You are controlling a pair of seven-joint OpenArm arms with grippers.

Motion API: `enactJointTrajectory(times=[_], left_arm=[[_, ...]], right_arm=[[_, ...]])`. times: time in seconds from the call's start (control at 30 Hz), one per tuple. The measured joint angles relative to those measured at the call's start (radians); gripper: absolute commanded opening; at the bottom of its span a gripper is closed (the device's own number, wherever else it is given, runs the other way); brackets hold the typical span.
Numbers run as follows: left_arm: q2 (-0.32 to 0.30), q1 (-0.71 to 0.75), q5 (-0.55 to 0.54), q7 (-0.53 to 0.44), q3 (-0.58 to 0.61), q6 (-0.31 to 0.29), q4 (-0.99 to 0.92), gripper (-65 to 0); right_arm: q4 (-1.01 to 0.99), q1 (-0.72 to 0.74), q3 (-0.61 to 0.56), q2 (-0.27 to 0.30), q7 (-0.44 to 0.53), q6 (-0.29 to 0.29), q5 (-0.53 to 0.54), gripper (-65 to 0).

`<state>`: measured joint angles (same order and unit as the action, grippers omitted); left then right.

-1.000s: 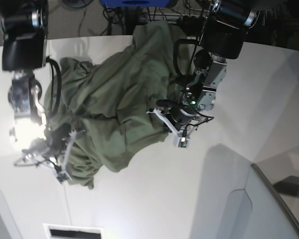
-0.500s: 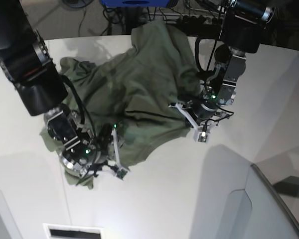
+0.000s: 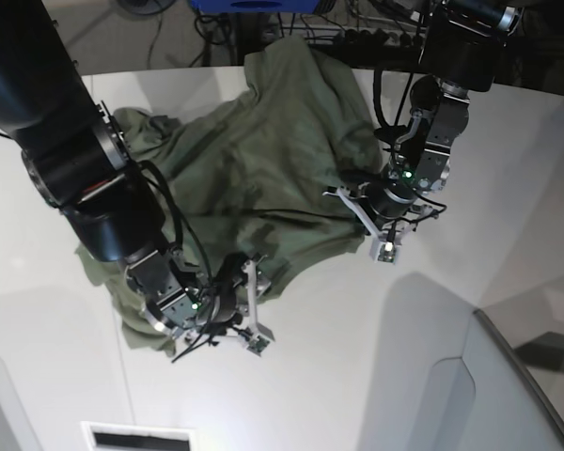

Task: Layout the t-shirt on the table in an organized manner, then fold the t-shirt properly
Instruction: 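Regrasp the shirt fabric with both grippers and spread it, then drag the shirt with the left gripper while the right gripper holds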

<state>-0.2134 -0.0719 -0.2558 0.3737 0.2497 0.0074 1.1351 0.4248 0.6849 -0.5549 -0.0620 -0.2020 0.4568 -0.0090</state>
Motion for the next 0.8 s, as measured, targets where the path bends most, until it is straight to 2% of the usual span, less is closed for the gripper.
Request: enactJointTrajectory(times=[0.2,0.33,0.4,0.53,0.6,0.7,0.8], left_arm=[[-0.001,0.011,0.0,-0.014,0.0,0.0,0.002,-65.0],[0.0,0.031,0.0,-0.029,-0.014,0.0,0.011,-65.0],[0.005,0.034,-0.004,-0.017,-0.062,-0.014,0.01,-65.0],[-0.002,0.021,0.005,0.013,-0.164,-0.004,0.0,-65.0],[-0.021,-0.024,0.028,0.029,-0.169,0.0,-0.01,-65.0],[-0.025,-0.116,0.125,0.004,-0.157,0.003,-0.058,-65.0],[-0.002,-0.208,0.198,-0.007,-0.142,-0.004,-0.162,-65.0]], right_arm=[[-0.06,-0.001,0.0,0.004,0.122,-0.014,0.0,-25.8],[-0.1,-0.016,0.0,-0.007,0.14,-0.138,0.001,-25.5],[-0.1,-0.018,0.0,-0.005,0.141,-0.152,0.0,-25.7],[-0.051,-0.018,0.007,0.008,0.134,-0.16,-0.001,-25.8],[0.019,-0.018,0.007,0.023,0.093,-0.159,0.005,-25.8],[0.166,-0.032,0.012,0.053,-0.01,-0.171,0.003,-26.0],[0.382,-0.105,0.11,0.086,-0.107,-0.159,0.005,-25.8]])
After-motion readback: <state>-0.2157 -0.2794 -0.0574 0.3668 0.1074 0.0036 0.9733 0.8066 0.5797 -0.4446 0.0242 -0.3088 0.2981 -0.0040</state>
